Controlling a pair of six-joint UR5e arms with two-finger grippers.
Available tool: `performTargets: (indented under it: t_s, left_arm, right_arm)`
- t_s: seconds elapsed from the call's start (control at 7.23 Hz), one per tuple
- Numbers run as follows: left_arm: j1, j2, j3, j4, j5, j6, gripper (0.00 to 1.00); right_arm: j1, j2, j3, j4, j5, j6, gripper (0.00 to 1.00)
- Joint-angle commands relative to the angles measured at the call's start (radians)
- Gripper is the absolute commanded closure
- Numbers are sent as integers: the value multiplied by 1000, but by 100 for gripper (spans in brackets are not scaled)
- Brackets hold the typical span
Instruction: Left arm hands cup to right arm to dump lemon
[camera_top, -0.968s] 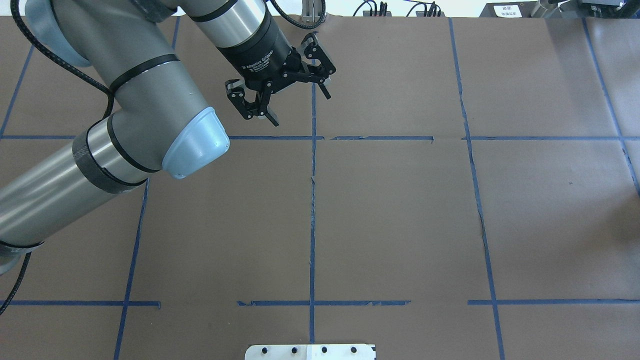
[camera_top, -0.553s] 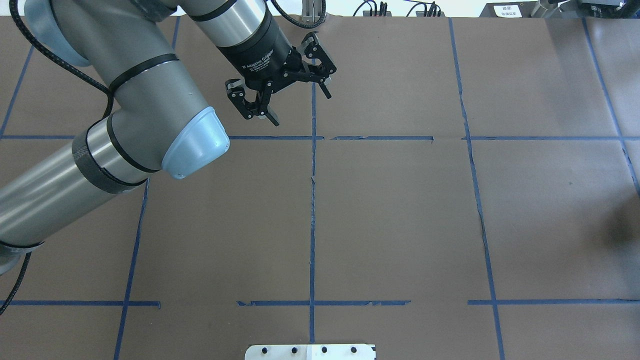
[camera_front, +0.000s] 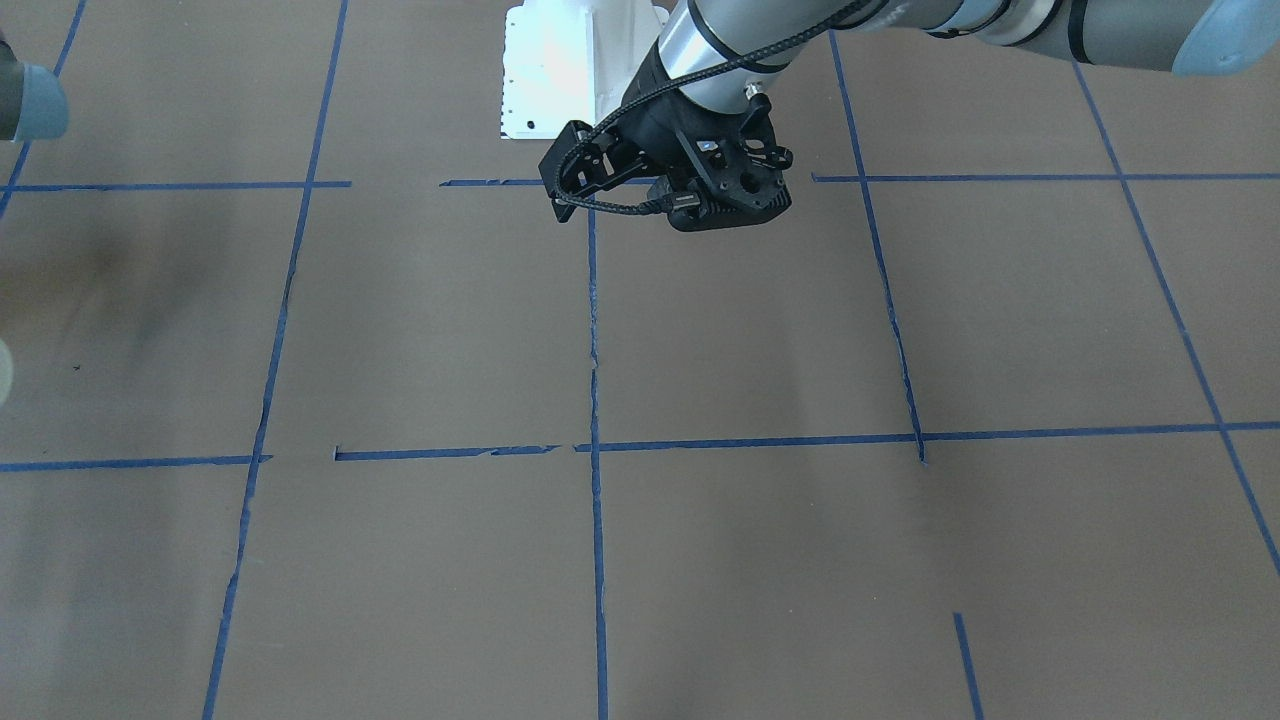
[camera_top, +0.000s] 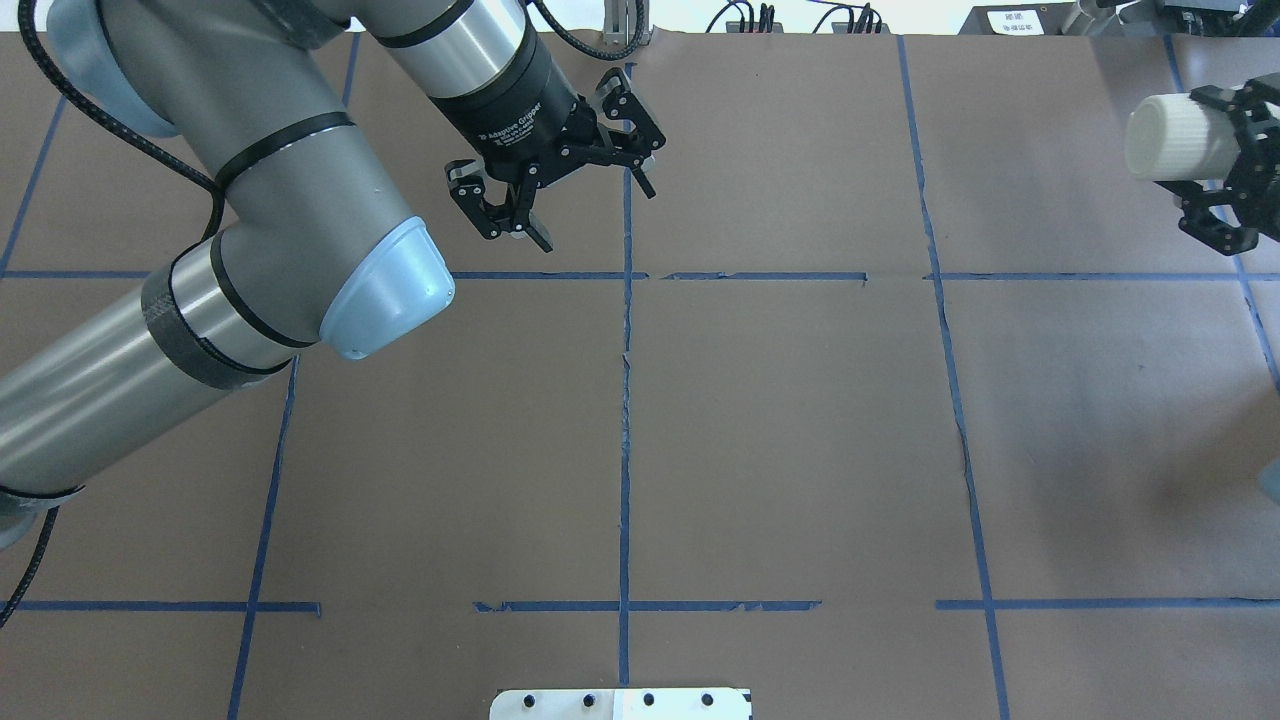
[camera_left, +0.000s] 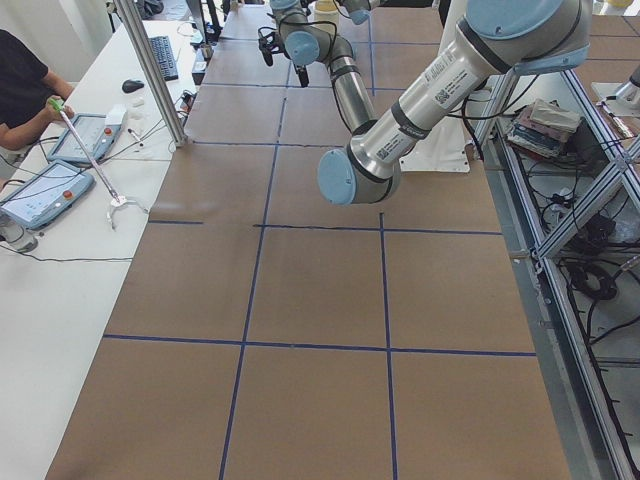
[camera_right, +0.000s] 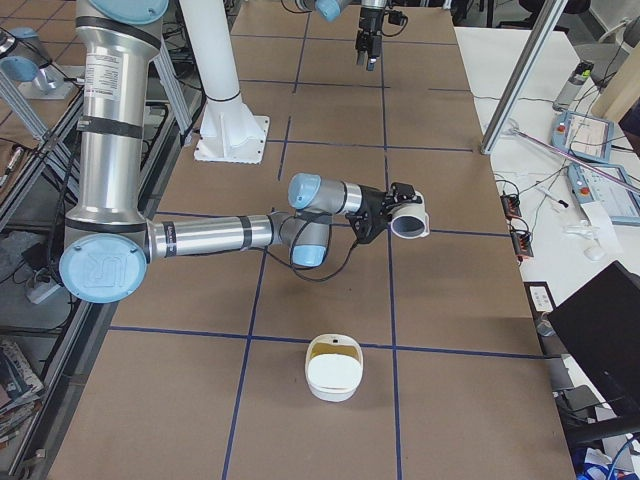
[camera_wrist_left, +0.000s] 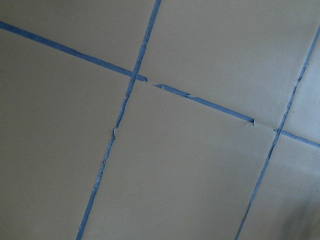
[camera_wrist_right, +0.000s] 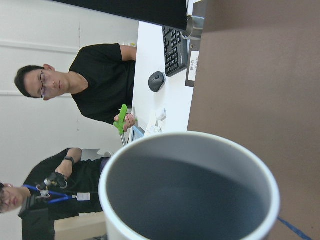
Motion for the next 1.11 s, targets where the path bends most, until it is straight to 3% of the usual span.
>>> performTargets:
  t_s: [0.0,0.28,0.41,0.55,0.69,0.83,0.97]
  left_arm:
    - [1,4,0,-1,11,1,0]
    - [3,2,1,-2,15,3,0]
    - [3,1,3,-2,34,3,0]
    - [3,-1,3,-2,36,4,0]
    - [5,-4,6,-2,38,3,0]
    - [8,-7,8,-2,50,0,0]
    - [11,-18,21,-2,70,0,0]
  right_arm:
    - [-77,121,72,-236,-31,-264,71]
    - [-233,308,85,-531,-248,-504,70]
    - [-261,400,88,-661,-264,-600,71]
    - [-331,442,83,-735,-291,-630,71]
    - [-400,494,75,-827,-369,-779,71]
    - [-463,529,75,-880,-450,-935,72]
    - [-537,528,68,-882,-577,-981,72]
